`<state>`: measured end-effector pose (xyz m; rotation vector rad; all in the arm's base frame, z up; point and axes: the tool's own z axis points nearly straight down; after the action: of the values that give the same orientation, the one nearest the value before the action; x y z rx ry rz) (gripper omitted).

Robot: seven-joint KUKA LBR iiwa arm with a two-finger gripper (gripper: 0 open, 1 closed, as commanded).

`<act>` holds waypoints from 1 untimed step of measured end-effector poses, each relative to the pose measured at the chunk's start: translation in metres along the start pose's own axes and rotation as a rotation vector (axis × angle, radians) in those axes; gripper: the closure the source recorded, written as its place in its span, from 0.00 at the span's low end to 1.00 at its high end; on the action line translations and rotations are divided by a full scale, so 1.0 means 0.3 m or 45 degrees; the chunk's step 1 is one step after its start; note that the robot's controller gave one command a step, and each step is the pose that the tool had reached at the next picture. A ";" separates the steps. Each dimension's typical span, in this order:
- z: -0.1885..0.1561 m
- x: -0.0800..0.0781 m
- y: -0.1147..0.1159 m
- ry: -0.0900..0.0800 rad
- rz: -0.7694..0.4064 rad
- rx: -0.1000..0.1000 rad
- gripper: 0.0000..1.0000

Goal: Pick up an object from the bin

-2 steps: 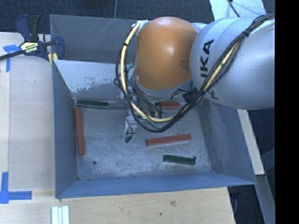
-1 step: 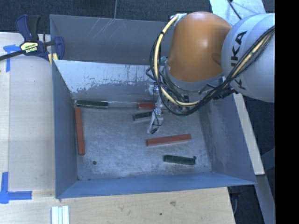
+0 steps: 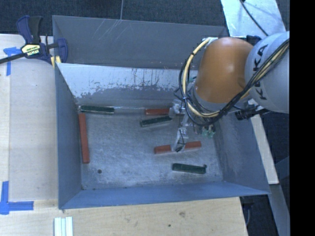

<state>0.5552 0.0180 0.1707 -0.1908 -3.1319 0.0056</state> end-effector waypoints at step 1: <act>0.345 0.036 -0.102 0.004 -0.100 -0.004 0.00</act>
Offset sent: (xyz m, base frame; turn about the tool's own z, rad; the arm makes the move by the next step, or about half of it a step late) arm -0.0130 -0.0284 -0.1007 -0.0809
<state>0.5405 -0.0116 0.0673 -0.0672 -3.1339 0.0001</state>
